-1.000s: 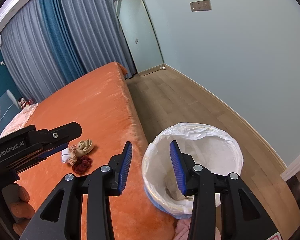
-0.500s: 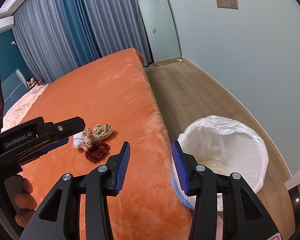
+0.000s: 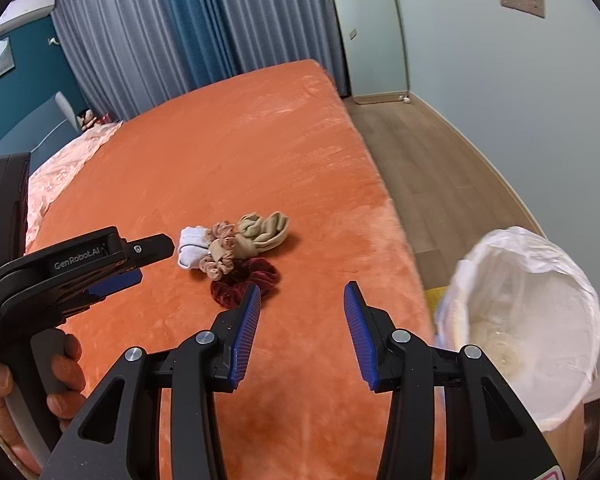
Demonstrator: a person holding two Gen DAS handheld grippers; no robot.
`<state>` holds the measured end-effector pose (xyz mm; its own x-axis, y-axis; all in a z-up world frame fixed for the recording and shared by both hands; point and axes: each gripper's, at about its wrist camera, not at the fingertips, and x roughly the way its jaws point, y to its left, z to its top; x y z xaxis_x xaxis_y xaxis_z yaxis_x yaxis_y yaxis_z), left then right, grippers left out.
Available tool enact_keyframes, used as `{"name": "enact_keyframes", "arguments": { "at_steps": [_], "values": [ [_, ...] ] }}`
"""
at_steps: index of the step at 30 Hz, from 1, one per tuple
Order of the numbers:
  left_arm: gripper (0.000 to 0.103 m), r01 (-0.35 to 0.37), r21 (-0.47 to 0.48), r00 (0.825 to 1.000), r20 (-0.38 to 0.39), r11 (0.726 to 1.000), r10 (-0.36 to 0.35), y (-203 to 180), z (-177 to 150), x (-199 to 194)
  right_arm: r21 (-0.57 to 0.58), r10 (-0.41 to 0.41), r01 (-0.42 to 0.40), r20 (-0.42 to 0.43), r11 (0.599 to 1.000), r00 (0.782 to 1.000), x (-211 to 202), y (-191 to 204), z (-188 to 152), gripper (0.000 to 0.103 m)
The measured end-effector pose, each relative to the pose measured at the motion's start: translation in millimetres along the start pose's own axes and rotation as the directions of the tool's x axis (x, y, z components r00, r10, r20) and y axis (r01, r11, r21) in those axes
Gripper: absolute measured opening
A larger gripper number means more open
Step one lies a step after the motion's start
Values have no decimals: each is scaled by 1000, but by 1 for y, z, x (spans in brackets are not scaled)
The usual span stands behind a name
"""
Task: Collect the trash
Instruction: 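Grasp the white sock with the left tool while the right tool grasps the pink scrunchie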
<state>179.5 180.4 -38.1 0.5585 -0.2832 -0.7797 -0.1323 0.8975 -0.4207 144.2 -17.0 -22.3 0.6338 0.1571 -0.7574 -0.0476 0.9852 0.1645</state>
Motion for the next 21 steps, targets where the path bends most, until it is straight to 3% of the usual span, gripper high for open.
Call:
{"name": "enact_keyframes", "arguments": {
  "at_steps": [9,16,21],
  "values": [
    [61,-55,-102,998,-44,993,51,66,39,46,-28,49,-52,-74,998,996,76,41,16,43],
    [61,-41,-126,996,-83,991,31,83,62,85,-33,75,-79,-113,996,991,129,64,32,43],
    [57,-38,-142,992,-126,989,20,90,64,111,-27,86,-90,-137,996,987,157,72,32,37]
  ]
}}
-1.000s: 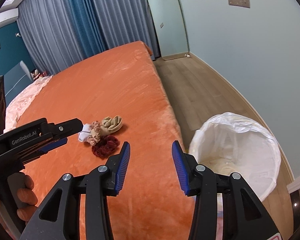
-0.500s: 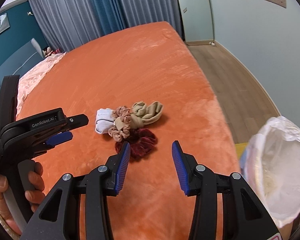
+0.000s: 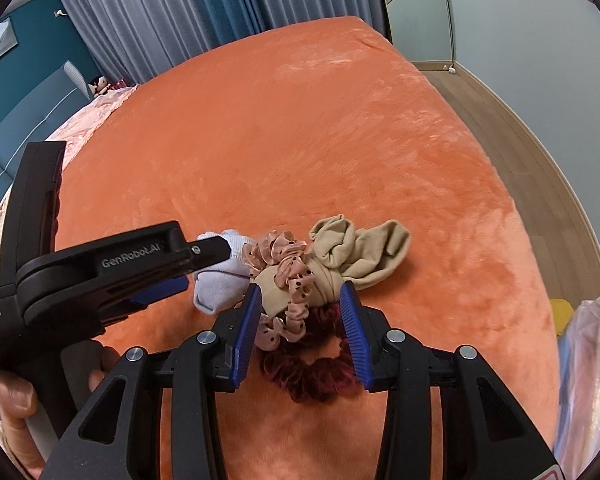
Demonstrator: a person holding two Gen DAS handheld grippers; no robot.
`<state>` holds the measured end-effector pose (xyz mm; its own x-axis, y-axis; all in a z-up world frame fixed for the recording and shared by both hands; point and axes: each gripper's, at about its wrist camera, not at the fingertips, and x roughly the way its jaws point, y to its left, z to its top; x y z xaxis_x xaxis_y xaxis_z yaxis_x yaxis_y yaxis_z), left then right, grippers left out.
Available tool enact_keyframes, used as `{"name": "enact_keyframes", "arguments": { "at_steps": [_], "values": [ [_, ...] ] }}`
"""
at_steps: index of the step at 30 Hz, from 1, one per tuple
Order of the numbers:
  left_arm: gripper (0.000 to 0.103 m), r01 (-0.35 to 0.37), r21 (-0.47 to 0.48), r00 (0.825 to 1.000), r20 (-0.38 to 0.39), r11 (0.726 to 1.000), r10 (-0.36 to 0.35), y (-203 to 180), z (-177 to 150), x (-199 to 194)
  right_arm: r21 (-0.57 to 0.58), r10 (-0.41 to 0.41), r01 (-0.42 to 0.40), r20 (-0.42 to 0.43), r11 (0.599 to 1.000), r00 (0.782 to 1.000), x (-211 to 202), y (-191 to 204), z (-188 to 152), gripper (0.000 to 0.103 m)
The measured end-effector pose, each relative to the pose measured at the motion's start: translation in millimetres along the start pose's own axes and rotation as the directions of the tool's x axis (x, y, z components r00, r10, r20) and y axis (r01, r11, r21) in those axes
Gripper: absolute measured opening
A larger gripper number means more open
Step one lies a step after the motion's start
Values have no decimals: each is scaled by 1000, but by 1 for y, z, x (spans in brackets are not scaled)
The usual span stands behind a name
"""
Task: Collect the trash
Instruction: 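Grasp the white sock with the left tool while the right tool grasps the pink scrunchie, then carry white sock and pink scrunchie over the wastebasket and open both tools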
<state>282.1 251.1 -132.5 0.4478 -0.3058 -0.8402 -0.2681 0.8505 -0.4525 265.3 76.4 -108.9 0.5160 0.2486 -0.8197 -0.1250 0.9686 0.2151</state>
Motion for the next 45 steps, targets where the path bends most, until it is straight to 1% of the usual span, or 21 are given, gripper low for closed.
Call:
{"name": "enact_keyframes", "arguments": {
  "at_steps": [3,4,6,8,9,12,17,20,23,29,33,38,45],
  "values": [
    [50,16,-15,1000,-16,1000,-16,4,-1,9,-2,4,-4,-26,1000,1000,14,0,0,27],
    [46,19,-19,1000,-18,1000,-19,5,-1,12,1,8,-8,-36,1000,999,19,0,-1,20],
    [40,28,-27,999,-23,999,-29,7,-2,15,12,24,-23,-60,1000,998,28,-3,-3,13],
    [36,33,-34,999,-20,999,-34,9,-3,17,25,41,-39,-69,999,997,30,-5,-5,9],
    [33,35,-29,999,-19,999,-36,8,-4,16,26,42,-40,-69,999,997,30,-4,-6,9],
    [29,40,-25,999,-12,999,-40,7,-6,8,21,48,-47,-54,999,997,19,-4,-6,8],
    [28,53,4,998,23,999,-53,-9,-12,-18,38,59,-60,9,997,998,-19,-13,0,8],
    [28,67,40,996,53,997,-69,-30,-17,-39,52,59,-62,57,997,997,-48,-22,4,8],
    [28,96,83,992,78,992,-102,-58,-26,-63,65,50,-57,109,996,993,-81,-31,5,8],
    [28,142,183,982,100,973,-162,-118,-52,-98,104,16,-39,212,994,977,-152,-62,3,8],
    [28,165,246,977,95,955,-193,-158,-76,-112,137,-17,-20,267,990,964,-194,-85,-5,8],
    [28,190,324,971,75,927,-226,-204,-112,-124,187,-60,0,318,982,946,-238,-118,-24,8],
    [28,218,427,967,26,878,-253,-261,-164,-129,262,-129,34,354,964,926,-279,-166,-48,8]
  ]
}}
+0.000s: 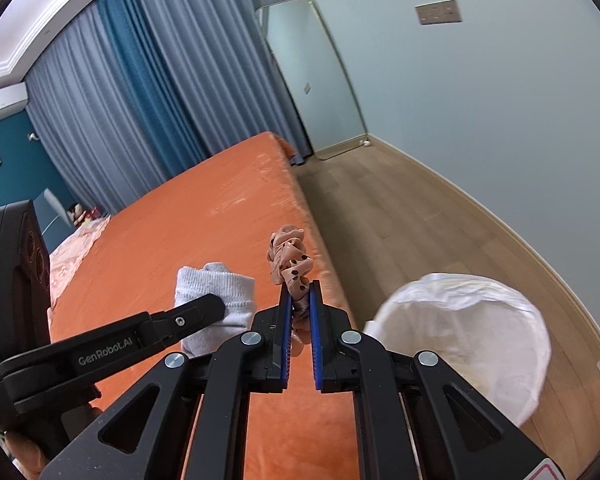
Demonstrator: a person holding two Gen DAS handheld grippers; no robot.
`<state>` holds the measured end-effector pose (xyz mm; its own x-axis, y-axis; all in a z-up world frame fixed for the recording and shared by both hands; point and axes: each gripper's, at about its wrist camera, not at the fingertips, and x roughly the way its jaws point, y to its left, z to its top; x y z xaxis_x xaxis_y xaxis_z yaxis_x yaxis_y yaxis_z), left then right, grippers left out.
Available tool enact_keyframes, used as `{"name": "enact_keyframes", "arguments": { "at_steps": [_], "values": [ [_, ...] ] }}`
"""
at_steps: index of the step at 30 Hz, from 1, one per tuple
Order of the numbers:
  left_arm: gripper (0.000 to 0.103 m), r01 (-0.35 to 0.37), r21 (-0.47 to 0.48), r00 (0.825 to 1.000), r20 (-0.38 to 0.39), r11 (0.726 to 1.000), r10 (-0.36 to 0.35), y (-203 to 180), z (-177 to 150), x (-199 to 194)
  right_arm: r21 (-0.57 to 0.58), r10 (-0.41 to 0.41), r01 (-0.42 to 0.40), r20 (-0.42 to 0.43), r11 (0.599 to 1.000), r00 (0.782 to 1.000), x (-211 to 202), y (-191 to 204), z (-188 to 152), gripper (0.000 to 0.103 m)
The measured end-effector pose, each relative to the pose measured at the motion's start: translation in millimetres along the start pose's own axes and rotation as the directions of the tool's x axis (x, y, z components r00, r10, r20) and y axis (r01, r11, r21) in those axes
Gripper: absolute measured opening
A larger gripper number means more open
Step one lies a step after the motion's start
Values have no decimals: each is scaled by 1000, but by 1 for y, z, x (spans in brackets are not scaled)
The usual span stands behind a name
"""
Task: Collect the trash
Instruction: 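Carry white sock and pink scrunchie over the wastebasket and open both tools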
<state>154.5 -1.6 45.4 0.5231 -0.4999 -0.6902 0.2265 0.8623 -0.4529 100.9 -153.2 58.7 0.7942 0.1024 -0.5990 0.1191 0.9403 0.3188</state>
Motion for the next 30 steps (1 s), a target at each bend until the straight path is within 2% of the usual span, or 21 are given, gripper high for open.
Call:
{"name": "enact_keyframes", "arguments": {
  "at_steps": [6,15,28,29,30],
  "values": [
    [28,28,70,999,-41,997,-25,-49,-21,13,58,-48,46,24,997,999,-22,-42,-1,8],
    [28,60,137,995,-85,989,-48,-91,-37,32,118,-95,91,34,989,995,-39,-85,-8,8],
    [30,76,168,992,-116,983,-56,-111,-45,49,145,-115,109,34,983,993,-41,-94,-14,9],
    [30,74,167,992,-114,983,-56,-111,-45,48,144,-116,110,34,983,993,-42,-94,-14,10],
    [36,74,164,993,-108,984,-56,-110,-45,48,142,-118,112,35,983,992,-42,-91,-14,14]
  ]
}}
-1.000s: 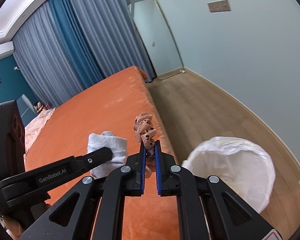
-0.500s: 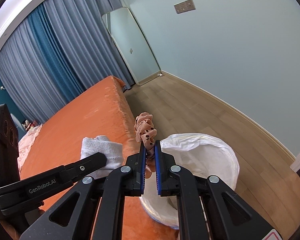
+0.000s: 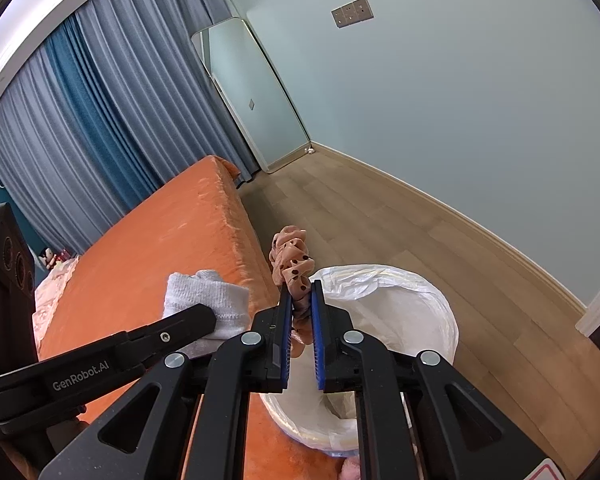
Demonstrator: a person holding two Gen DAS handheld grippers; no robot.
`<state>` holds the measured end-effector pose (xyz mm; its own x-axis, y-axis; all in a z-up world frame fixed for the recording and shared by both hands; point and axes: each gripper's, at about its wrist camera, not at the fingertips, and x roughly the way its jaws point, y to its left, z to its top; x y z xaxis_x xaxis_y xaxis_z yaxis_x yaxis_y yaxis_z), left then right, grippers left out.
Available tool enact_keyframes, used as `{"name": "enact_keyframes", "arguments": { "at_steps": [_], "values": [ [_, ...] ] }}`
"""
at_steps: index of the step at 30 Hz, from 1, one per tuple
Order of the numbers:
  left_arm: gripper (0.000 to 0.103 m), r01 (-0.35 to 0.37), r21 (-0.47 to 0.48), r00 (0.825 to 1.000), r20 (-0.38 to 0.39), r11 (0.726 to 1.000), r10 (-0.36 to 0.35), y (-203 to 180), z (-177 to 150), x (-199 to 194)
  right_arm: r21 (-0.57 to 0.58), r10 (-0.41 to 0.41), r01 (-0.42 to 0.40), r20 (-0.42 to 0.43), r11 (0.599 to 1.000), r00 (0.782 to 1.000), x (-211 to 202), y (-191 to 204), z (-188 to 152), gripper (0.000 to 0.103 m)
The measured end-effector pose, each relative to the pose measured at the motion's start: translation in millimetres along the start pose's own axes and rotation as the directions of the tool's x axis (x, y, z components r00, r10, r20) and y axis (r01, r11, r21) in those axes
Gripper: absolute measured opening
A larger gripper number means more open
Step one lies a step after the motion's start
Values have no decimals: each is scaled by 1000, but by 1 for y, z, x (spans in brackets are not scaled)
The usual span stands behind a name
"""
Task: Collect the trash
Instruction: 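Carry white sock and pink scrunchie over the wastebasket and open both tools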
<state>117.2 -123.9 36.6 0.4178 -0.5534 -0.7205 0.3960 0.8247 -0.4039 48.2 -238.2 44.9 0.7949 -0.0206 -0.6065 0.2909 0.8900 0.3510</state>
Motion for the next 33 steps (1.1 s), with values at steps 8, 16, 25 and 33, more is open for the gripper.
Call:
{"name": "enact_keyframes", "arguments": {
  "at_steps": [8,16,25,33],
  "values": [
    [59,-21,-30,1000,22,999,21,7,1,-7,-10,-28,28,20,1000,999,-5,6,-1,30],
    [59,-22,-42,999,33,999,23,13,0,-15,-27,-20,21,14,999,1000,-4,10,-2,31],
    [59,-19,-63,999,46,998,22,22,-2,-25,-48,-12,12,3,999,1000,-2,11,-3,31],
    [62,-25,-107,999,42,994,29,42,-6,-32,-83,4,-6,-17,997,1000,5,23,-5,31]
  ]
}}
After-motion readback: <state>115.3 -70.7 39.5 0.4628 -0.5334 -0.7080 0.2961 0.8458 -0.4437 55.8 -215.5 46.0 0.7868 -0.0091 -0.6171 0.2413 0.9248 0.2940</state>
